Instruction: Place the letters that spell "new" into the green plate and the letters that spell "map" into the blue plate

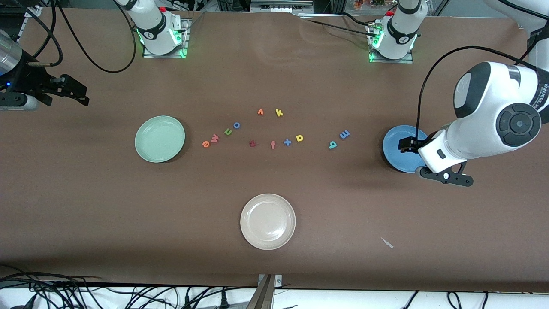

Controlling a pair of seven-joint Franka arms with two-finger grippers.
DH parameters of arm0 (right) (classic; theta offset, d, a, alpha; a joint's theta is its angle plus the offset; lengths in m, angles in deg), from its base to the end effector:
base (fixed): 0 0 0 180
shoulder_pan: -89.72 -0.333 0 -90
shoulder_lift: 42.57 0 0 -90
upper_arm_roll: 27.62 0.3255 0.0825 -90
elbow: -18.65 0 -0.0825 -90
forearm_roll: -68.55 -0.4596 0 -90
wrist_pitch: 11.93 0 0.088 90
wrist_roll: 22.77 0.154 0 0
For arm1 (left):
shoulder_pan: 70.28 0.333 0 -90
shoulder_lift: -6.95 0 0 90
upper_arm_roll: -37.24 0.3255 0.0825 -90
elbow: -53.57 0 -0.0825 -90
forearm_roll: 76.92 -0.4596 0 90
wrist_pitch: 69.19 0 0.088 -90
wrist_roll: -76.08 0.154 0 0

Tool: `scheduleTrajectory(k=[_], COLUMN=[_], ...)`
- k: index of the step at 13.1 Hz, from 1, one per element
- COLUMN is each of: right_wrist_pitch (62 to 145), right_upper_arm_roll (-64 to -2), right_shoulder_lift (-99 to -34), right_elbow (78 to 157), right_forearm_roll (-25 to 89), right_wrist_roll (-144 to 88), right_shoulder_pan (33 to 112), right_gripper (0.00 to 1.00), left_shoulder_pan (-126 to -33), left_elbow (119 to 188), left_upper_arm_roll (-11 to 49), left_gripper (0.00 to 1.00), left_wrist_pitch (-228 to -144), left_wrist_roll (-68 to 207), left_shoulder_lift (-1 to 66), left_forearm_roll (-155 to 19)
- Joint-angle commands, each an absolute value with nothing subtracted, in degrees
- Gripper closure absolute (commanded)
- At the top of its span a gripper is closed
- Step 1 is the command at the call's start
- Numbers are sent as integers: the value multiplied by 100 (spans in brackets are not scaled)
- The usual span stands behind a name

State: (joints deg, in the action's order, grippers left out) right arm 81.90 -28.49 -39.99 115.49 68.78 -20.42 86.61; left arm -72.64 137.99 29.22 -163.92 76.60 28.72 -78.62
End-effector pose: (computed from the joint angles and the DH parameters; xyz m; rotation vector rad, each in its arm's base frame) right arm 0.6186 0.0235 0.5554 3.1380 -0.0025 -0.0116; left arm 0.7079 -0.1151 0.3895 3.1057 -0.2973 -0.3092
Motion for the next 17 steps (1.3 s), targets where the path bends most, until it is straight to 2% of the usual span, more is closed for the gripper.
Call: scheduleTrajectory(k=[1,8,17], right_wrist_pitch=[8176,8176,8176], right_upper_arm_roll=[-2833,-2833,-2833], right_shoulder_lift=[-3949,-3941,-3949], right_elbow=[11586,11586,11586], right_forearm_roll=[6828,6828,6828], right_wrist_roll=[-1987,-1978,-1978], right_shoulder_pan=[8665,8665,8665], right_gripper=[0,0,0], left_shoulder_pan=[-7213,-6818,-6519], left_elbow=[13891,13883,13891], left_upper_arm_roll=[2933,2942,2933], left_gripper=[1,1,1], left_wrist_pitch=[-16446,-16235,-16218], left_wrist_roll=[7722,8451,8531], left_shoulder_lift=[2796,2690,2049], left_forearm_roll=[-7692,-7700,-7692])
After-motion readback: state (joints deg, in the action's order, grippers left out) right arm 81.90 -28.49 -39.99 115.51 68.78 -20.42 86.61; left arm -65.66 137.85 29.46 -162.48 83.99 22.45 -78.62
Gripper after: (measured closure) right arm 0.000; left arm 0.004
